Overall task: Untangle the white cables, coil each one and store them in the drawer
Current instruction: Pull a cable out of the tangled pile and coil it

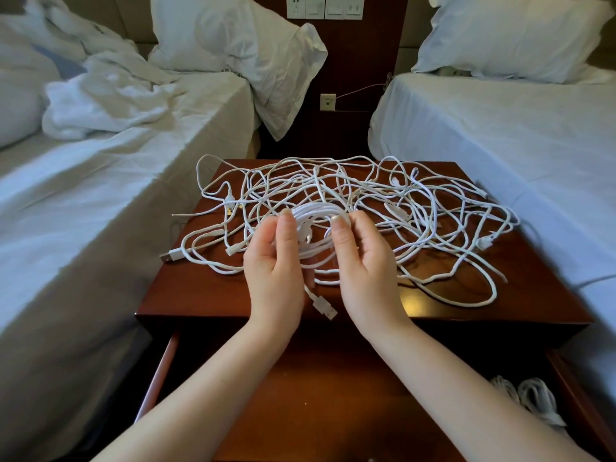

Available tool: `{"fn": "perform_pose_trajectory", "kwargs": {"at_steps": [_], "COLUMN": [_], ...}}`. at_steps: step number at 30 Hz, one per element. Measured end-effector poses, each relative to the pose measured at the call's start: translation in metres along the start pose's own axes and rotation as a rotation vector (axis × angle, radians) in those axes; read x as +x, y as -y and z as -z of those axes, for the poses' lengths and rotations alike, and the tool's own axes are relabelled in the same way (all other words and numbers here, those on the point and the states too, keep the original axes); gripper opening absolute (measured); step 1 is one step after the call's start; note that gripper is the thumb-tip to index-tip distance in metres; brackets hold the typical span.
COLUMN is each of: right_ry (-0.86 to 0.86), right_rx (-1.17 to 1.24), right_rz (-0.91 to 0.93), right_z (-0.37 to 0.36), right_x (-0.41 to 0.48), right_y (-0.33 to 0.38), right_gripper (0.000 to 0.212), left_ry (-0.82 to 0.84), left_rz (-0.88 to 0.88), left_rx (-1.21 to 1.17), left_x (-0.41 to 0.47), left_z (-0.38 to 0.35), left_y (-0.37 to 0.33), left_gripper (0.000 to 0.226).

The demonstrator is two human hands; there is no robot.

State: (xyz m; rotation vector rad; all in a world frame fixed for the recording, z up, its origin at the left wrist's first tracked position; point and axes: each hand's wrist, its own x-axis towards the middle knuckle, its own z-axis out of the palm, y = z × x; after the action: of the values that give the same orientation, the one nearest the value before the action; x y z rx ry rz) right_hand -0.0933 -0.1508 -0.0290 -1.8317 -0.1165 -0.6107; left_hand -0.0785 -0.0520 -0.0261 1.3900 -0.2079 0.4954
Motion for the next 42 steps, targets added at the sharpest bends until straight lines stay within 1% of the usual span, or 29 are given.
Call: {"fn": "perform_pose_trajectory", "kwargs": {"at_steps": [2, 4, 6, 8, 10, 12, 14, 16, 20, 22, 24, 25, 26, 28, 29, 31, 33, 35, 37, 39, 40, 42], "right_ry": [-0.028, -0.041, -0.036, -0.028, -0.017, -0.008, -0.005, 0.001, 0.064, 0.085, 0.040, -0.002, -0.048, -0.107, -0.119, -0.110, -0.012, 0.150, 0.303, 0.441, 0.493, 0.540], "right_rx": [-0.013, -0.032, -0.029, -0.014, -0.015, -0.013, -0.020, -0.036, -0.091, -0.089, -0.044, -0.023, -0.027, -0.087, -0.113, -0.128, -0.109, -0.108, -0.154, -0.200, -0.211, -0.232], "right_rz": [0.008, 0.005, -0.010, -0.030, -0.045, -0.049, -0.038, -0.019, 0.019, 0.032, 0.078, 0.090, 0.088, 0.093, 0.116, 0.216, 0.330, 0.368, 0.349, 0.305, 0.276, 0.218], "right_z": [0.000, 0.001, 0.002, 0.004, 0.006, 0.007, 0.005, 0.003, 0.003, 0.006, 0.011, 0.014, 0.017, 0.022, 0.023, 0.023, 0.021, 0.018, 0.015, 0.011, 0.009, 0.007], "right_x": [0.001, 0.001, 0.001, 0.002, 0.002, 0.002, 0.001, 0.001, 0.001, 0.004, 0.010, 0.014, 0.018, 0.023, 0.024, 0.021, 0.015, 0.009, 0.005, 0.001, 0.000, -0.001], "right_y": [-0.002, -0.003, -0.004, -0.004, -0.004, -0.003, -0.002, -0.002, -0.005, -0.003, -0.001, -0.001, -0.003, -0.007, -0.007, -0.004, 0.001, 0.001, -0.002, -0.006, -0.008, -0.010], "right_gripper": [0.031, 0.036, 0.032, 0.027, 0.030, 0.032, 0.034, 0.037, 0.040, 0.045, 0.052, 0.052, 0.046, 0.029, 0.023, 0.019, 0.018, 0.021, 0.025, 0.027, 0.028, 0.030], "left_ry": [0.026, 0.063, 0.103, 0.165, 0.204, 0.216, 0.191, 0.132, 0.031, 0.031, 0.047, 0.064, 0.088, 0.130, 0.132, 0.094, 0.027, -0.046, -0.107, -0.135, -0.138, -0.136], "left_rz": [0.068, 0.147, 0.174, 0.097, -0.025, -0.080, -0.143, -0.189, -0.210, -0.242, -0.297, -0.329, -0.353, -0.374, -0.377, -0.373, -0.333, -0.252, -0.186, -0.164, -0.165, -0.150], "left_rx": [-0.069, -0.106, -0.107, -0.039, 0.048, 0.105, 0.142, 0.165, 0.166, 0.210, 0.256, 0.286, 0.318, 0.369, 0.384, 0.409, 0.423, 0.408, 0.377, 0.352, 0.346, 0.325], "left_x": [0.000, -0.001, 0.000, 0.000, -0.002, -0.004, -0.004, -0.002, 0.004, 0.009, 0.013, 0.014, 0.014, 0.016, 0.017, 0.022, 0.027, 0.033, 0.039, 0.041, 0.041, 0.039], "left_z": [0.000, -0.003, -0.003, -0.003, -0.002, -0.001, 0.001, 0.001, 0.003, 0.008, 0.011, 0.012, 0.013, 0.014, 0.015, 0.018, 0.021, 0.025, 0.029, 0.031, 0.031, 0.029], "left_y": [0.000, -0.002, -0.005, -0.002, -0.001, 0.000, 0.000, 0.002, 0.007, 0.010, 0.013, 0.014, 0.014, 0.016, 0.017, 0.018, 0.019, 0.020, 0.019, 0.017, 0.015, 0.012], "left_gripper": [0.044, 0.037, 0.032, 0.033, 0.031, 0.031, 0.033, 0.033, 0.034, 0.034, 0.034, 0.034, 0.033, 0.033, 0.034, 0.035, 0.039, 0.043, 0.045, 0.046, 0.046, 0.045]}}
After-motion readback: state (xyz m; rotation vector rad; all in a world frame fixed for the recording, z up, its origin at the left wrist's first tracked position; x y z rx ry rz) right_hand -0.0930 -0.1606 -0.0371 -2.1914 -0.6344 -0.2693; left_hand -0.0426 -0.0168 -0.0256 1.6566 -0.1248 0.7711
